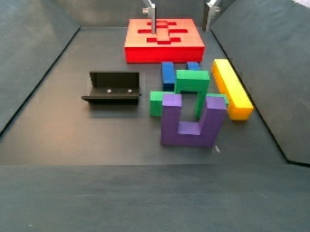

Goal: Pick up the purple object. Move up. Move to above the board. Insert the purple object.
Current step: Pick up the purple object.

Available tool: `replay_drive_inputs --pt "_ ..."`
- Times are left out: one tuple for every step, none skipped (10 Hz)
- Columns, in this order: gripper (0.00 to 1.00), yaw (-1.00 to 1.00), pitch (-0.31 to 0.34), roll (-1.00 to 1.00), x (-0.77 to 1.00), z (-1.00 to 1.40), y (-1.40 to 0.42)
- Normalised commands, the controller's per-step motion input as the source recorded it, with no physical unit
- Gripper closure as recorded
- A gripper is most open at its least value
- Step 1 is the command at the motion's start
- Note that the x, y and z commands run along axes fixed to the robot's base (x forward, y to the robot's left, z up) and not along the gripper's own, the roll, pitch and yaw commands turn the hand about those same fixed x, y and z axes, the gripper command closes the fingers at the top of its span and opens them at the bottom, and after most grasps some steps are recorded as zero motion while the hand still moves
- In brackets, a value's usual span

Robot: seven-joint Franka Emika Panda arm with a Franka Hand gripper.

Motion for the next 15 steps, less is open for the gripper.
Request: replay_drive_inputs --pt "0.0 0.0 0.0 -0.03 0.0 -0.03 0.0" --pt "0.0 0.0 0.0 -0.09 0.0 -0.06 0.0" --pt "0.0 0.0 0.0 0.0 0.0 -0.02 0.0" --pt "0.0 -0.07 0.0 -0.05 0.06 0.0 0.03" --pt "0.0 -0.06 0.0 -0.06 0.18 0.03 0.36" --pt "0.0 0.0 0.004 -0.1 0.25 0.05 0.43" --pt "0.0 0.0 0.006 -0.09 0.25 0.07 0.49" --pt "0.0 0.0 0.027 -0.06 0.31 0.14 0.59" --pt "0.0 0.0 0.036 -0.02 0.31 0.14 0.57" --pt "0.0 -0.05 0.036 -0.05 0.27 0.07 0.5" --pt "0.0 -0.11 0.013 -0.2 0.14 0.08 0.61" --pt "0.0 -0.1 0.014 -0.25 0.18 0.1 0.62" --pt "0.0 -0.09 0.004 -0.2 0.12 0.0 0.48" --pt "0.0 -0.06 0.0 -0.11 0.0 -0.07 0.31" --pt "0.0 -0.05 0.0 -0.06 0.11 0.0 0.11"
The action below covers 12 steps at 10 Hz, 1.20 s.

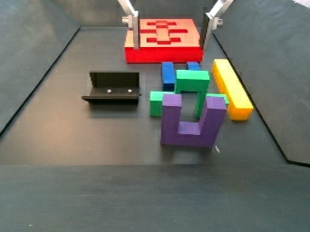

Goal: Pick up the purple object. Move up. Move to above the board. Insert the purple object.
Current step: Pick up the purple object.

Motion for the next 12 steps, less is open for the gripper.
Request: replay_drive_inputs --pt "0.0 -0.03 0.0 -0.07 0.52 0.0 0.0" --pt "0.0 -0.12 0.0 -0.04 0.81 -0.03 0.0" --pt "0.0 -0.08 0.0 0.0 0.59 -0.26 0.12" --pt "0.0 0.0 0.0 -0.01 0.28 -0.39 0.25" --pt "0.0 0.0 0.0 -0.04 0.15 -0.51 0.3" --pt "0.0 0.0 0.0 -0.07 0.13 -0.51 0.23" --pt "0.0 0.0 0.0 -0.04 0.0 -0.51 0.05" --pt "0.0 0.0 0.0 -0.06 -0.17 -0.41 0.0" --pt "0.0 0.0 0.0 -0.08 -0.11 -0.29 -0.03" --pt "0.0 0.0 0.0 -0.09 0.0 -0.3 -0.04" --pt "0.0 -0.01 0.0 -0.06 0.07 -0.33 0.0" --pt "0.0 -0.06 0.0 -0.01 0.04 -0.34 0.0"
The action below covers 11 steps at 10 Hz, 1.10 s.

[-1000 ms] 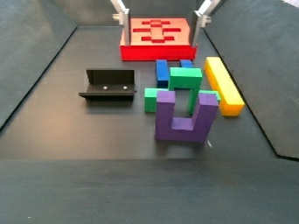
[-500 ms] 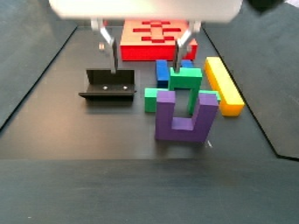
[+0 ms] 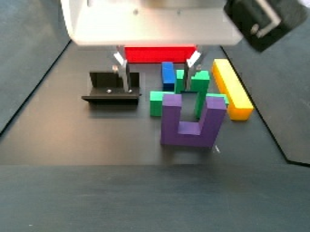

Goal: Pick up the purple object. Move up. Move to above the board. Insert the purple object.
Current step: Pick up the purple object.

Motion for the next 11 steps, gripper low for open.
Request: replay_drive_inputs --pt "0.0 -0.07 0.0 0.0 0.03 -0.37 0.0" --pt "0.0 -0.05 0.0 0.0 0.0 -0.4 0.0" --pt "0.0 -0.12 0.0 -0.02 -0.34 -0.29 0.0" --pt "0.0 -0.16 0.0 -0.06 -0.26 -0.26 0.0" --pt "0.0 -0.27 0.0 -0.07 -0.17 -0.22 0.0" --pt "0.0 -0.27 0.0 -0.02 -0.15 -0.21 0.14" --pt "0.0 -0.21 0.0 -0.03 -0.08 -0.22 0.18" --pt "0.0 -0.2 0.0 0.0 0.0 -0.26 0.12" --pt "0.0 -0.19 0.0 0.0 0.0 -0.27 0.03" --pt "0.0 -0.16 0.0 0.0 0.06 -0.25 0.0" --pt "0.0 -0.14 0.0 0.0 0.12 -0.22 -0.02"
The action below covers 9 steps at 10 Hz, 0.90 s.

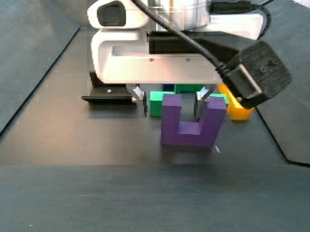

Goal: Pick up the purple object. Move up. Move to above the board. Insert the purple object.
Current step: Pick up the purple object.

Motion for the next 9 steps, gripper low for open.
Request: replay_drive_inputs --pt "0.0 -0.13 0.0 0.0 0.1 -0.17 0.0" --pt "0.0 -0.13 0.0 0.0 0.08 -0.13 0.0" --pt "0.0 -0.09 0.0 0.0 0.02 -0.03 -0.01" --pt "0.0 -0.09 0.0 0.05 0.0 0.0 -0.13" --pt "0.0 -0.06 0.0 0.03 0.0 0.0 -0.02" --pt "0.0 -0.01 0.0 0.0 0.0 0.0 0.0" --pt "0.0 0.0 0.0 0.0 0.0 0.0 0.0" --pt "1.0 0.0 0.0 0.0 0.0 0.0 0.0" --pt "1.0 0.0 0.0 0.0 0.0 0.0 0.0"
